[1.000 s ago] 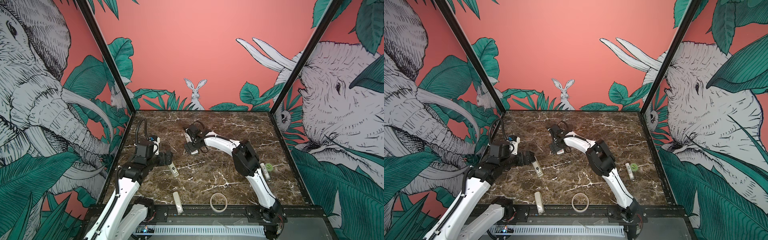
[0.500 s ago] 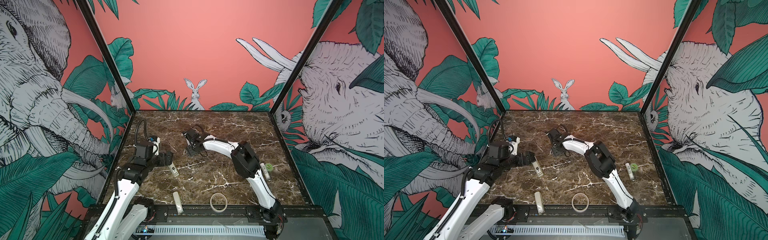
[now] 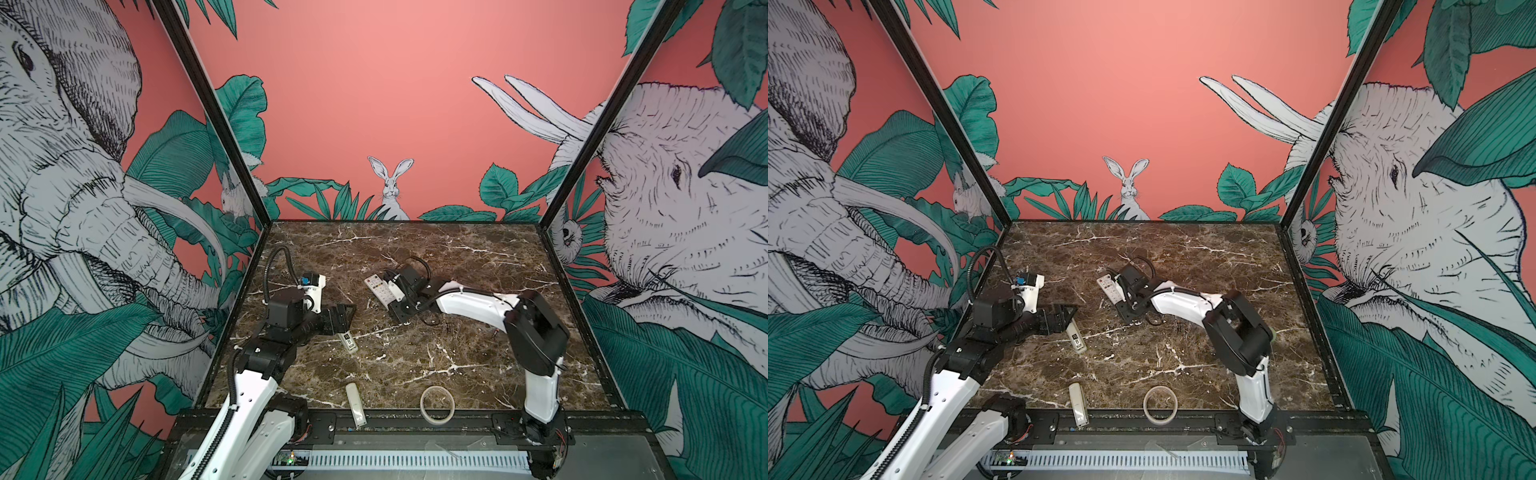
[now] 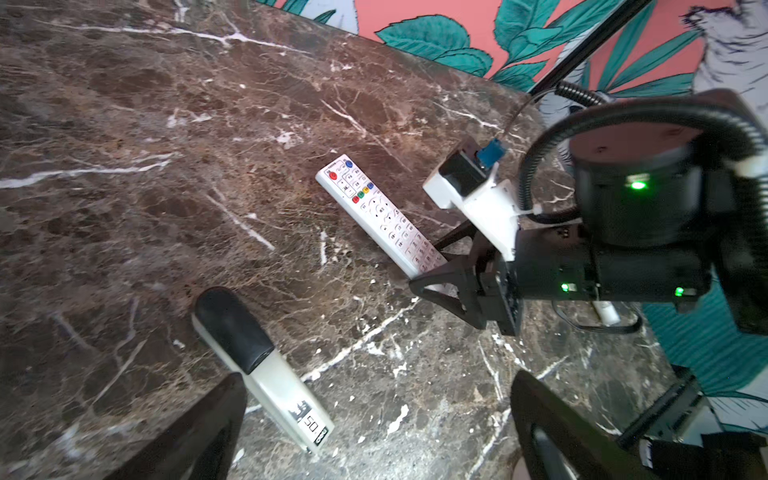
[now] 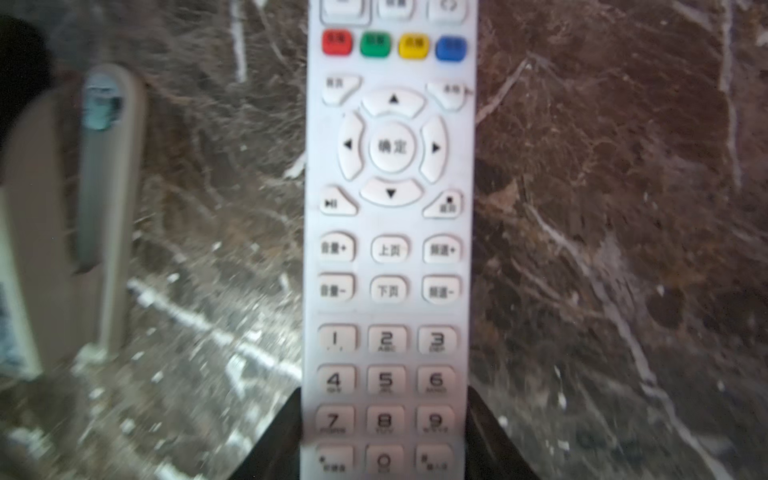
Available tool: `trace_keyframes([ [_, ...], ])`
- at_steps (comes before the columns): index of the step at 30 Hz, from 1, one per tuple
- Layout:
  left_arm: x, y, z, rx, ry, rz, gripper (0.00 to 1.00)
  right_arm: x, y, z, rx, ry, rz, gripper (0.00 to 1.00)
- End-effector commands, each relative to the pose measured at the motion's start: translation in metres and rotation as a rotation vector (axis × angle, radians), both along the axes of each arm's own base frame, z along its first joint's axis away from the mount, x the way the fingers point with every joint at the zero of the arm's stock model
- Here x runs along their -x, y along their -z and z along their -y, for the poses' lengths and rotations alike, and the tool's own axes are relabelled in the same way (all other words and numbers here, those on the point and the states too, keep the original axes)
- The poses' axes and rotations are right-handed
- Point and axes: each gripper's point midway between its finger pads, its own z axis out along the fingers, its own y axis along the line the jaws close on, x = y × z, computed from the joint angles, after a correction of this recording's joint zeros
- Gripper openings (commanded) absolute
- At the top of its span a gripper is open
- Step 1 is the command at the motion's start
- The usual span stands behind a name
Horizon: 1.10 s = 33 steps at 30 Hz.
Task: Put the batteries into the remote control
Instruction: 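Lift the remote and turn it upright toward the left gripper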
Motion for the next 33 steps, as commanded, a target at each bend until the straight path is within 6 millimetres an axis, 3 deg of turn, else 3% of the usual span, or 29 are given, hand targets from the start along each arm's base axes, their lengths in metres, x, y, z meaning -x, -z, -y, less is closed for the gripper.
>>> trace_keyframes([
  [1, 0.004, -0.024, 0.025, 0.128, 0.121, 0.082, 1.00, 0.019, -0.048, -0.008, -0.224, -0.048, 0.014, 0.47],
  [12, 0.029, -0.073, 0.061, 0.342, 0.372, 0.269, 0.99, 0.096, -0.142, 0.035, -0.580, -0.084, -0.076, 0.46],
  [17, 0.041, -0.089, 0.079, 0.416, 0.494, 0.303, 1.00, 0.122, -0.176, 0.035, -0.708, -0.152, -0.134, 0.46],
  [24, 0.064, -0.109, 0.112, 0.411, 0.660, 0.357, 0.99, 0.140, -0.194, 0.027, -0.815, -0.241, -0.224, 0.45],
  [33, 0.042, -0.118, 0.123, 0.469, 0.630, 0.368, 1.00, 0.155, -0.205, 0.021, -0.878, -0.330, -0.251, 0.44],
])
